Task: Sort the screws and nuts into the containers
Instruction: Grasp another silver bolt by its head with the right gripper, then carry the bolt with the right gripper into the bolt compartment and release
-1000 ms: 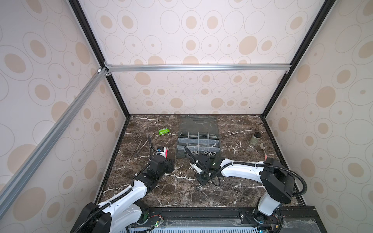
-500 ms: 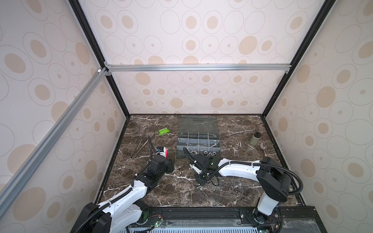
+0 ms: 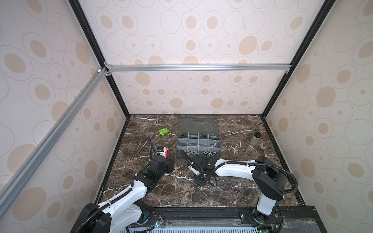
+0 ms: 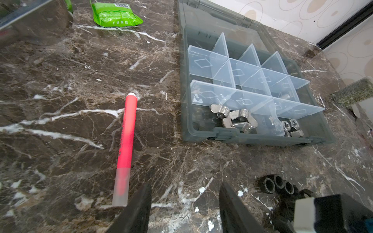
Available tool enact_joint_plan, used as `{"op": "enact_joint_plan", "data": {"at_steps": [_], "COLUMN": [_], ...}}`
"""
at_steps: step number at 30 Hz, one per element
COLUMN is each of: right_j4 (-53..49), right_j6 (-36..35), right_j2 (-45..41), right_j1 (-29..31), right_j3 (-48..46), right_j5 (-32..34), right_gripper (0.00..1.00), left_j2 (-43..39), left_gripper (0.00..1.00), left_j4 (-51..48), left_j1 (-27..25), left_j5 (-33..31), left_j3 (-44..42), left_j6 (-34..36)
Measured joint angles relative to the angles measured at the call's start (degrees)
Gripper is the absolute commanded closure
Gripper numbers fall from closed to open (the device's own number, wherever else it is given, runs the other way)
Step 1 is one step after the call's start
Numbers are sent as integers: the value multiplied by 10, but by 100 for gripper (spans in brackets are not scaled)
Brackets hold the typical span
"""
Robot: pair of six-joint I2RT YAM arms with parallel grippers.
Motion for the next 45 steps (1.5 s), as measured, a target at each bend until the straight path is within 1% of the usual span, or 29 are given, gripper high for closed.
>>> {"op": "enact_joint_plan", "data": {"at_steps": [11,18,23,29,33,38,40,45], "right_j4": [0,-9,-13,-19,-11,23,41,76], "right_j6": [-9,-35,-59,-101,-133,-177,-199,-246], "right_j2": [-7,-53,-86,-110,-115,-114,-105,-51], "right_j1": [0,-1,-19,-84,-149,-223,-241,-252], "right_j3": [0,25,46,64,69,69,72,86], "right_j5": [8,38,55,100,125,156,169,185], "right_gripper": [83,83,83,83,83,83,83,83], "left_j2": [-15,-27,-33,-41,-52,-80,-90,-102], "left_gripper": [46,46,46,46,46,46,46,46], "left_j4": [0,-1,-1,-1,-2,-2,-2,-5], "left_j1": [0,0,0,0,0,0,0,0], "left_j5": [0,0,0,0,1,2,2,4], "left_j3": [0,0,0,0,0,-7,-11,-14], "left_j6": [-4,-8,-9,-10,-12,-23,-25,-26]}}
